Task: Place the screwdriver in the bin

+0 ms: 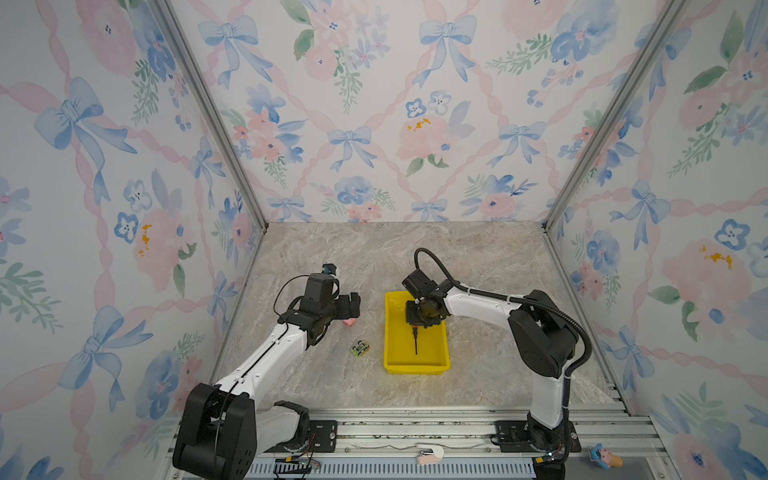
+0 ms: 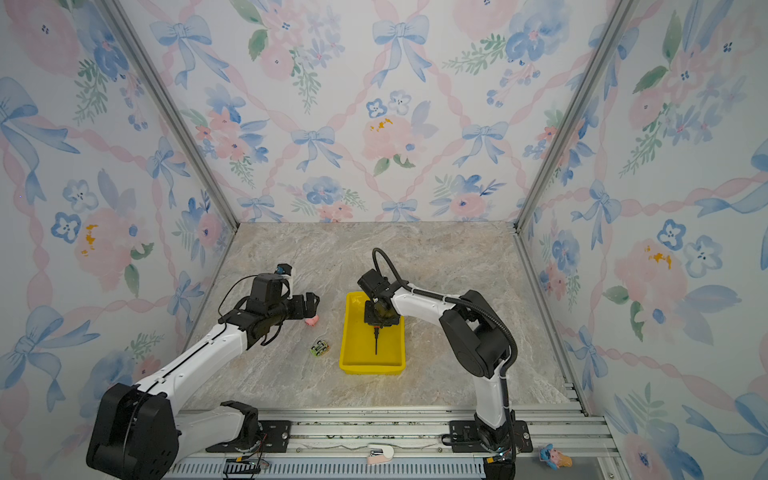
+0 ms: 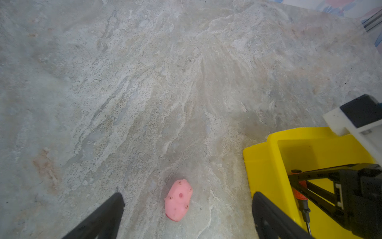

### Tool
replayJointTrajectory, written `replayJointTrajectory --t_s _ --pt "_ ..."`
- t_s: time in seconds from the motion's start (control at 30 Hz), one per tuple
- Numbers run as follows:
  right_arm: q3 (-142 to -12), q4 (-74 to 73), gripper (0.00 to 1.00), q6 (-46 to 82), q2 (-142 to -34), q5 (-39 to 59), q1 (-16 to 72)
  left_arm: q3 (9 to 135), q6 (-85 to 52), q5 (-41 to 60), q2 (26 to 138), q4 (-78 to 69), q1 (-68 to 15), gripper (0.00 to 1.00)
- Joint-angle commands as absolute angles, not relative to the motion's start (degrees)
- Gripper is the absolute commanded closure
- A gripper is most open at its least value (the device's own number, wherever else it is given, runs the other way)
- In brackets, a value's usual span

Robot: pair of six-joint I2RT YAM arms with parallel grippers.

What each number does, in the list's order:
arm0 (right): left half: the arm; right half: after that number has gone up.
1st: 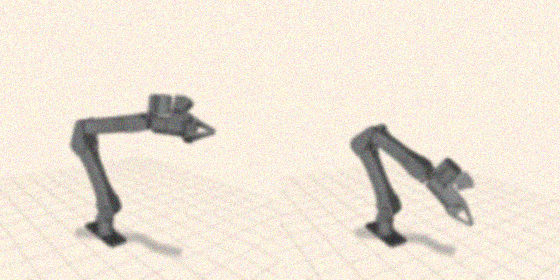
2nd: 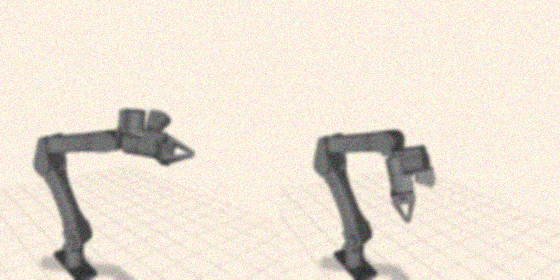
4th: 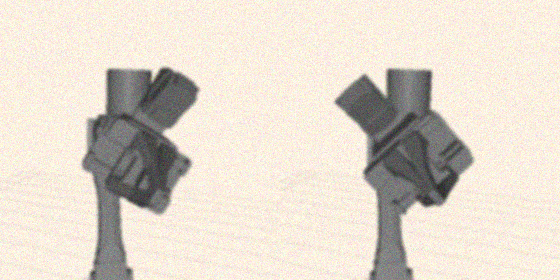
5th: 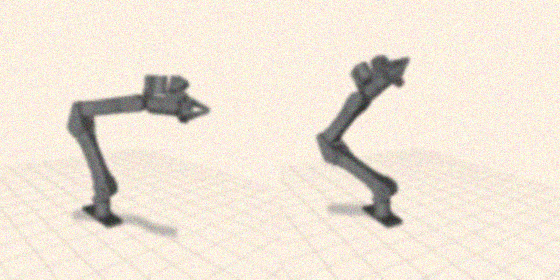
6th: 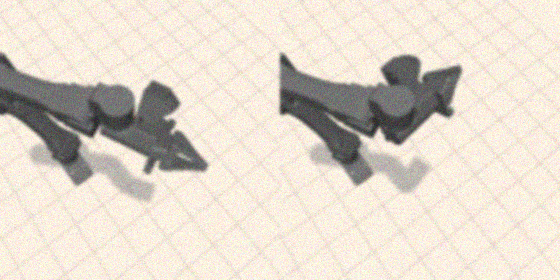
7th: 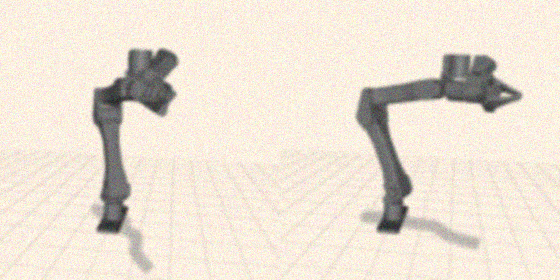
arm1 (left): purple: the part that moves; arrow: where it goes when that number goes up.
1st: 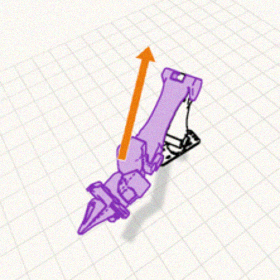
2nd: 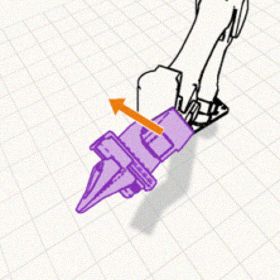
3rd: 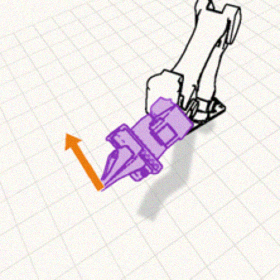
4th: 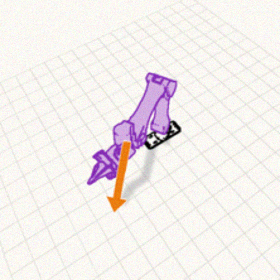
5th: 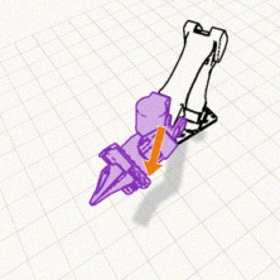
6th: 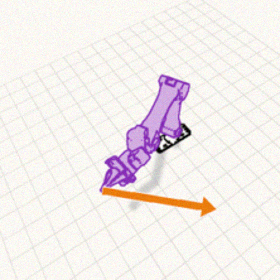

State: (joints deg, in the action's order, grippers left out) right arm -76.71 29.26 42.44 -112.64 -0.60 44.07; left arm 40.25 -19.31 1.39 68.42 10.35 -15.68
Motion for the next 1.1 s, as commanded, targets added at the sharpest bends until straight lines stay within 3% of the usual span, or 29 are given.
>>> replayJointTrajectory --t_s 0.0,0.53,0.83,0.93,1.07 --pt "-77.32 29.4 0.7 42.38 -112.9 -0.96 44.97 40.76 -18.63 2.26 68.96 9.22 -15.4 0.03" --pt "-84.99 36.53 0.57 36.71 -108.89 -5.85 47.82 41.66 -17.64 1.25 68.74 9.17 -15.35 0.03" --pt "-85.69 42.58 0.49 33.03 -100.2 -13.82 48.01 41.75 -16.7 -1.56 69.32 9.07 -13.78 0.02" --pt "-83.97 43.37 0.4 31.76 -95.5 -18.65 47.47 41.74 -16.52 -3.89 69.02 8.97 -12.81 0.02" --pt "-79.12 42.13 0.17 30.68 -88.28 -21.86 44.39 43.81 -14.67 -7.04 68.8 8.29 -11.54 0.02"
